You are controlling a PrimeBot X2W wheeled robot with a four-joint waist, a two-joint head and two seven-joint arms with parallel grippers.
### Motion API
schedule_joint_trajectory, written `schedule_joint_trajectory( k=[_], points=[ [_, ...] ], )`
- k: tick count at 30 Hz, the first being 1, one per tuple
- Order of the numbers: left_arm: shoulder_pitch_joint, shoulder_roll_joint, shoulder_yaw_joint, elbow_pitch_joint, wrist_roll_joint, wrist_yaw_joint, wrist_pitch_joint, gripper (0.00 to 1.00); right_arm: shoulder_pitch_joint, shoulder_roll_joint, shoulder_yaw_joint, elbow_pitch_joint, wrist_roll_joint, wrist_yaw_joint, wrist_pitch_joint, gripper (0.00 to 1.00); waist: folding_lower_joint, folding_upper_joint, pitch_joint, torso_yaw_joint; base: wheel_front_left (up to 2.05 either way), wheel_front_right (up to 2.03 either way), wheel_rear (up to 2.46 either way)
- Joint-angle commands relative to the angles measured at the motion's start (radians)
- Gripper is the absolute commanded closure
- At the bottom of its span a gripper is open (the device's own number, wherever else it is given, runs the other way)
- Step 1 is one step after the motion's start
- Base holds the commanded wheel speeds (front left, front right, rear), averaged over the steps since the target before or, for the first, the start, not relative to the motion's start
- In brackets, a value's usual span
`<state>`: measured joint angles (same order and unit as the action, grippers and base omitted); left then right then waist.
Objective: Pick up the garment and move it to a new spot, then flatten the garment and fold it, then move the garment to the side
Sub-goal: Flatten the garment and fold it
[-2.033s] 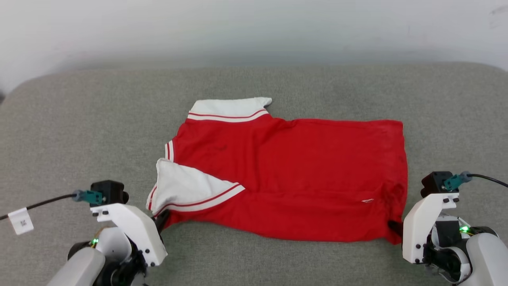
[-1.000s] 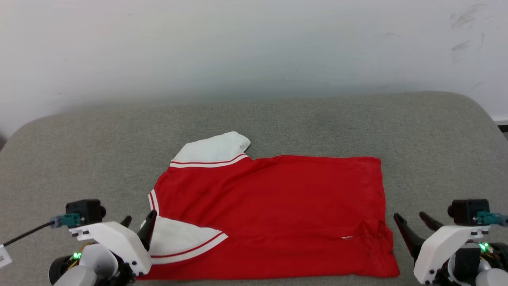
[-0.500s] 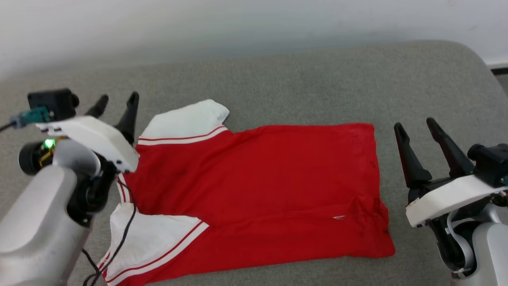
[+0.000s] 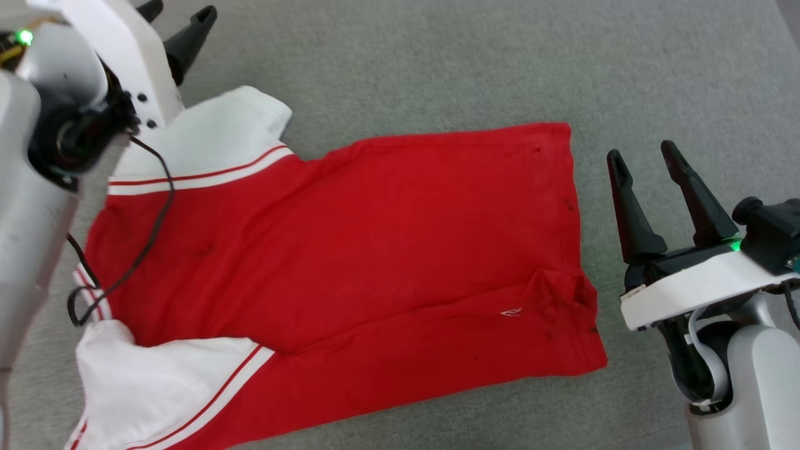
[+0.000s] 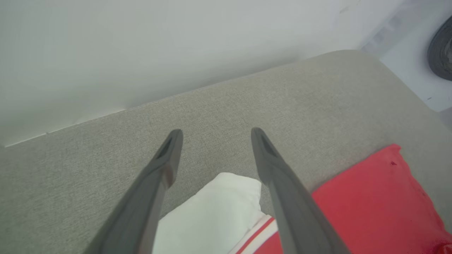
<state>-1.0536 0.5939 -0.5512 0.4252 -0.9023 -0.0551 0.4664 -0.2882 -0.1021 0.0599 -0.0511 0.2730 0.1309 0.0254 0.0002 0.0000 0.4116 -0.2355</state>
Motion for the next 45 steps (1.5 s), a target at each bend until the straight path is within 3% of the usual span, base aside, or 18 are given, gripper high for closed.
schedule_joint_trajectory(
  k=[1, 8, 17, 18, 20, 21, 27, 33, 38, 45],
  points=[
    [-0.021, 0.015, -0.014, 0.014, 0.014, -0.007, 0.028, 0.0, -0.018, 0.007, 0.004, 0.002, 0.003, 0.0, -0.008, 0.0, -0.0002, 0.0, 0.042, -0.035, 0.0, 0.0, 0.0],
    [-0.124, 0.049, -0.103, 0.118, 0.02, -0.036, 0.288, 0.0, -0.035, 0.024, 0.031, 0.02, 0.018, 0.0, -0.032, 0.0, -0.0002, 0.0, 0.099, -0.078, 0.0, 0.0, 0.0],
    [-0.017, 0.062, -0.17, 0.284, -0.011, 0.016, 0.505, 0.0, -0.04, 0.033, 0.045, 0.054, 0.037, 0.0, -0.046, 0.0, -0.0002, 0.0, 0.122, -0.105, 0.0, 0.0, 0.0],
    [0.002, 0.057, -0.178, 0.298, -0.02, 0.02, 0.534, 0.2, -0.039, 0.033, 0.043, 0.057, 0.041, 0.0, -0.046, 0.0, -0.0002, 0.0, 0.12, -0.106, 0.0, 0.0, 0.0],
    [0.028, 0.042, -0.18, 0.303, -0.039, 0.02, 0.557, 0.95, -0.04, 0.029, 0.038, 0.061, 0.043, 0.0, -0.044, 0.0, -0.0002, 0.0, 0.118, -0.104, 0.0, 0.0, 0.0],
    [0.031, 0.035, -0.179, 0.299, -0.042, 0.02, 0.549, 1.0, -0.041, 0.027, 0.034, 0.063, 0.045, 0.0, -0.04, 0.0, -0.0002, 0.0, 0.117, -0.102, 0.0, 0.0, 0.0],
    [-0.01, 0.006, -0.177, 0.288, -0.002, 0.002, 0.418, 1.0, -0.059, 0.013, 0.016, 0.081, 0.084, 0.0, -0.002, 0.0, -0.0002, 0.0, 0.091, -0.069, 0.0, 0.0, 0.0],
    [-0.09, -0.038, -0.163, 0.308, 0.023, -0.009, 0.31, 1.0, -0.12, -0.027, -0.017, 0.174, 0.156, 0.0, 0.085, 0.0, -0.0002, 0.0, 0.035, -0.018, 0.0, 0.0, 0.0],
    [-0.128, -0.076, -0.157, 0.302, 0.029, -0.029, 0.233, 1.0, -0.219, -0.075, -0.038, 0.32, 0.212, 0.0, 0.287, 0.0, -0.0002, 0.0, 0.001, 0.034, 0.0, 0.0, 0.0],
    [-0.145, -0.112, -0.164, 0.267, 0.034, -0.047, 0.16, 1.0, -0.377, -0.12, -0.024, 0.5, 0.203, 0.0, 0.535, 0.0, -0.0002, 0.0, -0.001, 0.105, 0.0, 0.0, 0.0]
  ],
)
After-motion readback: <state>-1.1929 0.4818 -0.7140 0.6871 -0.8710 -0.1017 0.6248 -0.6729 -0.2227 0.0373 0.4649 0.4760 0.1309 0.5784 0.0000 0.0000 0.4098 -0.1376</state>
